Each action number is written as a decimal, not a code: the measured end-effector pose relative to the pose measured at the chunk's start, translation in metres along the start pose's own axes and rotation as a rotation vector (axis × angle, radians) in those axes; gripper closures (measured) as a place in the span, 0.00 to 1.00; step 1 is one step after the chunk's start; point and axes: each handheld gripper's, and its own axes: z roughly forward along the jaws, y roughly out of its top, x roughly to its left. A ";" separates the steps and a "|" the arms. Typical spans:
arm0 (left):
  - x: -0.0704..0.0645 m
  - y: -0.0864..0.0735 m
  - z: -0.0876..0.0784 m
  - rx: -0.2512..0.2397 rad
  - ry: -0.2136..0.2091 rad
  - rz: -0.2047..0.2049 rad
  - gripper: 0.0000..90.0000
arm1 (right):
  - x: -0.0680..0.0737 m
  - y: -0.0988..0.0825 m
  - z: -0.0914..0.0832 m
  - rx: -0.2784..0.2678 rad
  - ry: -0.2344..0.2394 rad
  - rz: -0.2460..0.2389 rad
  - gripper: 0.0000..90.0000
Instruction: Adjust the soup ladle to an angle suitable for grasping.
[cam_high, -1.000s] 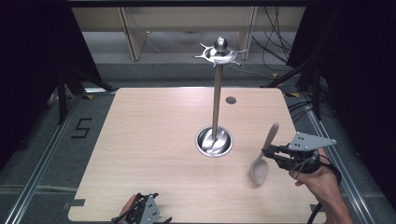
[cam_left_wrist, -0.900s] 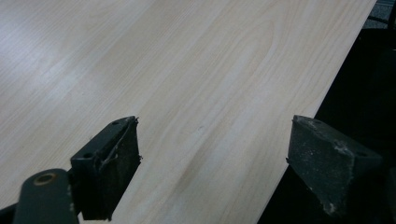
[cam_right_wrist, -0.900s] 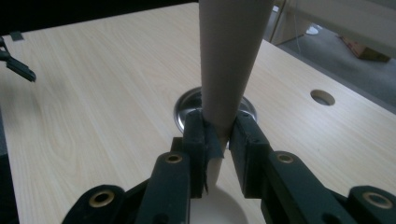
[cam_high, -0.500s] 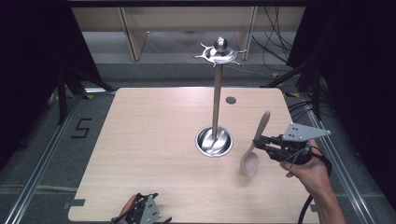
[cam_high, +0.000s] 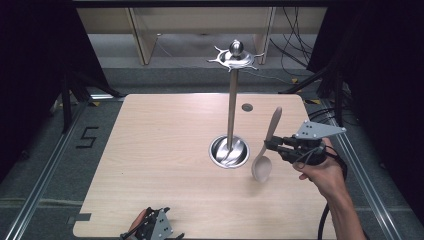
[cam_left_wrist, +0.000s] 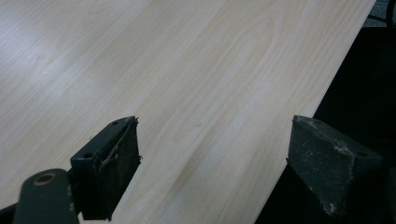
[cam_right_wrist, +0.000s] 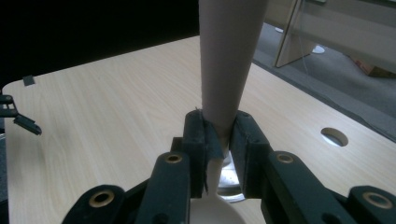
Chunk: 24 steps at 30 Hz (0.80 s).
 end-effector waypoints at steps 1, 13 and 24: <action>0.000 0.000 0.000 0.000 -0.002 -0.001 0.18 | -0.002 0.003 0.000 0.009 0.003 -0.015 0.86; 0.000 0.000 0.000 0.001 -0.001 0.001 0.18 | -0.005 0.035 0.007 0.014 -0.023 -0.030 0.86; -0.001 0.000 0.001 -0.005 -0.026 -0.009 0.18 | -0.009 0.051 0.011 0.007 -0.022 -0.041 0.86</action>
